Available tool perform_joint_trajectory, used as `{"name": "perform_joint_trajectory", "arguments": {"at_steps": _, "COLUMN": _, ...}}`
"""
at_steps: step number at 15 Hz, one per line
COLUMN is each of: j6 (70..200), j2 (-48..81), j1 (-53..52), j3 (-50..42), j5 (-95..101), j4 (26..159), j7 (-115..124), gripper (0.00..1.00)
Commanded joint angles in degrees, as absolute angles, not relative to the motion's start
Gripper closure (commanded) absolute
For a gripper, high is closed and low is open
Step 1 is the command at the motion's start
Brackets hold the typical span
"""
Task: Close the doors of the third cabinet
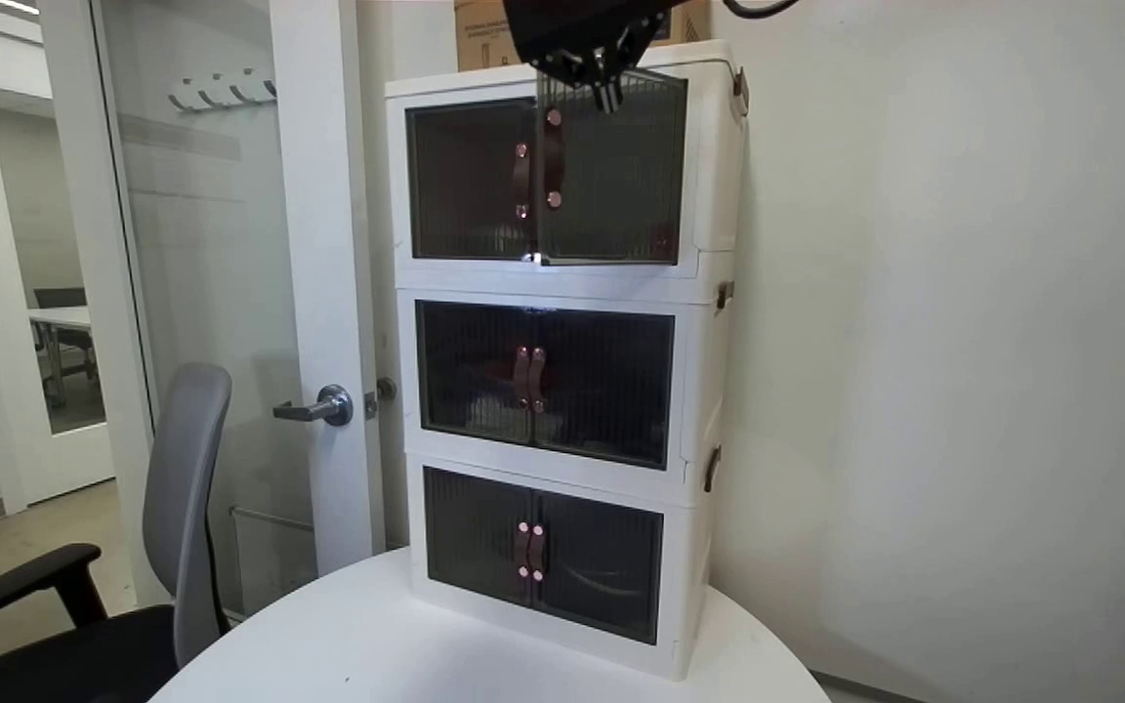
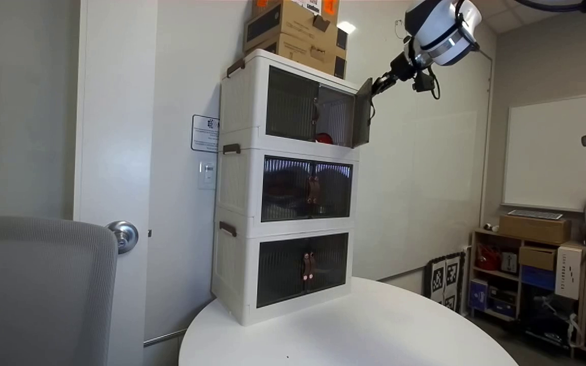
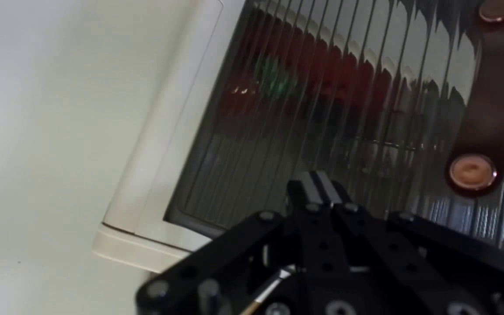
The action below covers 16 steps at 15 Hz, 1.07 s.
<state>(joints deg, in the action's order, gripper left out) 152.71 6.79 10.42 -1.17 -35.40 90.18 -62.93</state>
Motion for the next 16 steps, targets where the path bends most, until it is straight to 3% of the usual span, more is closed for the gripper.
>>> {"name": "perform_joint_trajectory", "arguments": {"at_steps": 1, "j6": 159.91, "j2": 7.73, "j1": 8.77, "j3": 1.65, "j5": -38.12, "j4": 91.46, "j7": -70.13, "gripper": 1.0}}
{"name": "perform_joint_trajectory", "arguments": {"at_steps": 9, "j6": 186.72, "j2": 18.44, "j1": 8.52, "j3": 12.17, "j5": -47.54, "j4": 83.29, "j7": -83.57, "gripper": 1.0}}
{"name": "perform_joint_trajectory", "arguments": {"at_steps": 13, "j6": 197.93, "j2": 29.04, "j1": 11.65, "j3": 17.55, "j5": -40.44, "j4": 73.8, "j7": -85.05, "gripper": 1.0}}
{"name": "perform_joint_trajectory", "arguments": {"at_steps": 16, "j6": 200.94, "j2": 33.29, "j1": 12.28, "j3": 16.75, "j5": -35.87, "j4": 72.41, "j7": -83.49, "gripper": 1.0}}
